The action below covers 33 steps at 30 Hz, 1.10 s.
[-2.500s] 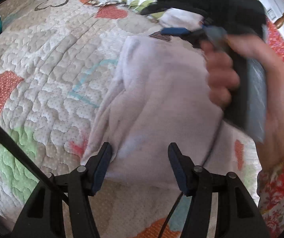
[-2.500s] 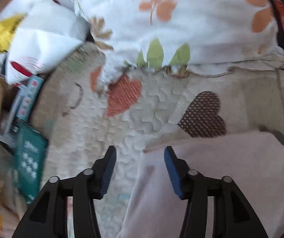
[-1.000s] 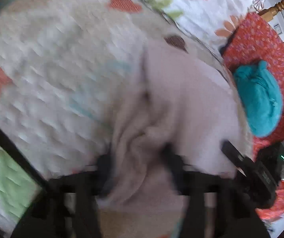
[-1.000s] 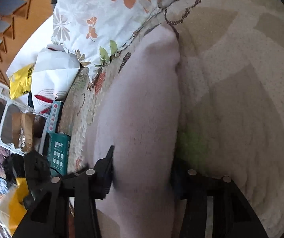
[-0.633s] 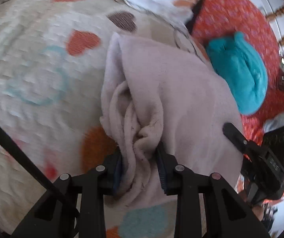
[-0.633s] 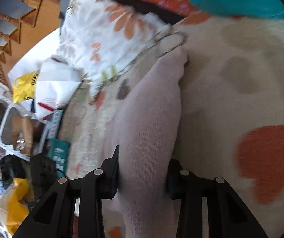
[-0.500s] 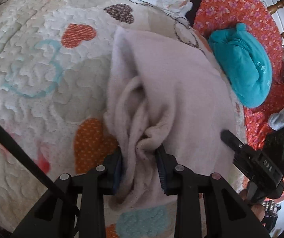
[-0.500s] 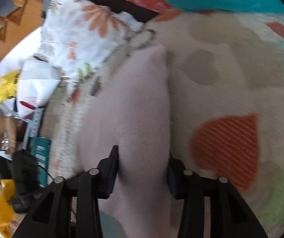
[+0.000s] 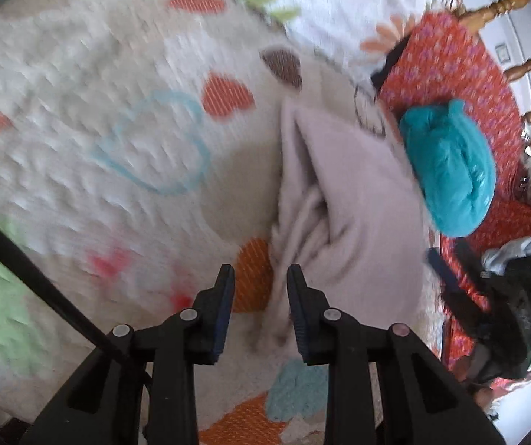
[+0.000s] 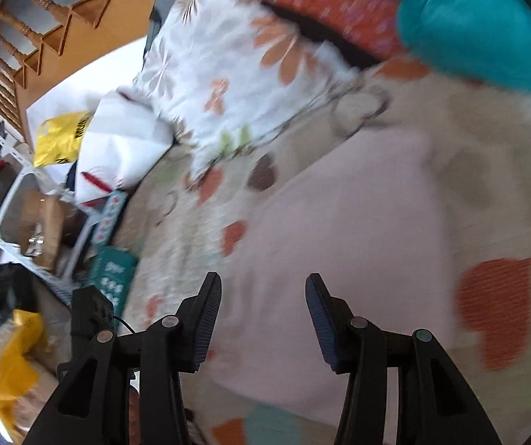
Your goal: Fold small clothes
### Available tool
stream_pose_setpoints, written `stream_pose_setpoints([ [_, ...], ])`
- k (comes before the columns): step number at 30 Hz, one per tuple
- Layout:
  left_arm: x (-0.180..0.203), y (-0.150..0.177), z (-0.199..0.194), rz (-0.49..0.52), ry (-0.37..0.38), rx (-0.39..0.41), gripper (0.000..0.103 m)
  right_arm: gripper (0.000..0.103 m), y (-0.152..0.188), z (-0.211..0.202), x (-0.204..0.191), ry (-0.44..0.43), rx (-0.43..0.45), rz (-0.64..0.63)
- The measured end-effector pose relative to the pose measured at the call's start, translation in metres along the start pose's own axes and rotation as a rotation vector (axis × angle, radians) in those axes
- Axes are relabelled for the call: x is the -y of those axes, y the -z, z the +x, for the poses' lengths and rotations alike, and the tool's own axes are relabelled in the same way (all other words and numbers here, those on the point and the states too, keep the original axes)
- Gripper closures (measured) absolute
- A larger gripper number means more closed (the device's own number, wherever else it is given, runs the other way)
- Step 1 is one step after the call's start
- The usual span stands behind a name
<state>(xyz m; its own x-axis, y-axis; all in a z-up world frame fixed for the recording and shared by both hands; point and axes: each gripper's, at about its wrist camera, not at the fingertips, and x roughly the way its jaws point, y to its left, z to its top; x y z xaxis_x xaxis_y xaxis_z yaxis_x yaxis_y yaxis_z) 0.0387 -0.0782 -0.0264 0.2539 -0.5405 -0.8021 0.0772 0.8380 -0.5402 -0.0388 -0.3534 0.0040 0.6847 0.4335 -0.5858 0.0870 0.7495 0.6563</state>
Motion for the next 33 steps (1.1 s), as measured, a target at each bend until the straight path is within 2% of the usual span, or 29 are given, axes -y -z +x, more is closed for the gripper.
stream_pose_setpoints([
  [4, -0.015, -0.008, -0.025, -0.018, -0.067, 0.102, 0.067, 0.05, -0.004, 0.061, -0.004, -0.082, -0.088, 0.066],
  [7, -0.023, -0.012, -0.028, -0.041, -0.079, 0.112, 0.066, 0.053, 0.015, 0.111, 0.0, -0.125, -0.194, 0.152],
  [9, -0.026, -0.013, -0.026, -0.054, -0.065, 0.098, 0.066, 0.053, 0.027, 0.12, -0.015, -0.112, -0.215, 0.082],
  [11, -0.026, -0.013, -0.025, -0.064, -0.055, 0.091, 0.066, 0.052, 0.043, 0.126, -0.03, -0.136, -0.285, 0.021],
  [13, -0.025, -0.013, -0.025, -0.064, -0.056, 0.094, 0.065, 0.052, 0.068, 0.137, -0.039, -0.165, -0.419, -0.001],
  [16, -0.022, -0.011, -0.028, -0.059, -0.057, 0.108, 0.059, 0.053, 0.087, 0.123, -0.06, -0.108, -0.415, -0.158],
  [19, -0.023, -0.01, -0.03, -0.055, -0.075, 0.119, 0.057, 0.052, 0.089, 0.087, -0.073, -0.092, -0.351, -0.236],
  [22, -0.025, -0.011, -0.029, -0.071, -0.074, 0.119, 0.056, 0.052, 0.079, 0.059, -0.07, -0.034, -0.243, -0.26],
  [24, -0.025, -0.012, -0.028, -0.071, -0.081, 0.121, 0.055, 0.046, 0.074, 0.056, -0.056, -0.012, -0.215, -0.222],
  [26, -0.023, -0.01, -0.026, -0.061, -0.093, 0.121, 0.053, 0.046, 0.083, 0.068, -0.031, 0.024, -0.258, -0.147],
  [27, -0.022, -0.01, -0.026, -0.055, -0.098, 0.123, 0.053, 0.046, 0.09, 0.074, -0.024, 0.023, -0.283, -0.122],
  [29, -0.019, -0.008, -0.027, -0.033, -0.117, 0.131, 0.05, 0.046, 0.113, 0.064, -0.02, -0.016, -0.267, -0.127],
  [31, -0.014, -0.006, -0.029, -0.004, -0.141, 0.145, 0.046, 0.046, 0.13, 0.056, -0.019, -0.019, -0.368, -0.131],
  [33, -0.008, -0.004, -0.032, 0.023, -0.163, 0.164, 0.044, 0.046, 0.133, 0.034, -0.017, 0.013, -0.326, -0.162],
])
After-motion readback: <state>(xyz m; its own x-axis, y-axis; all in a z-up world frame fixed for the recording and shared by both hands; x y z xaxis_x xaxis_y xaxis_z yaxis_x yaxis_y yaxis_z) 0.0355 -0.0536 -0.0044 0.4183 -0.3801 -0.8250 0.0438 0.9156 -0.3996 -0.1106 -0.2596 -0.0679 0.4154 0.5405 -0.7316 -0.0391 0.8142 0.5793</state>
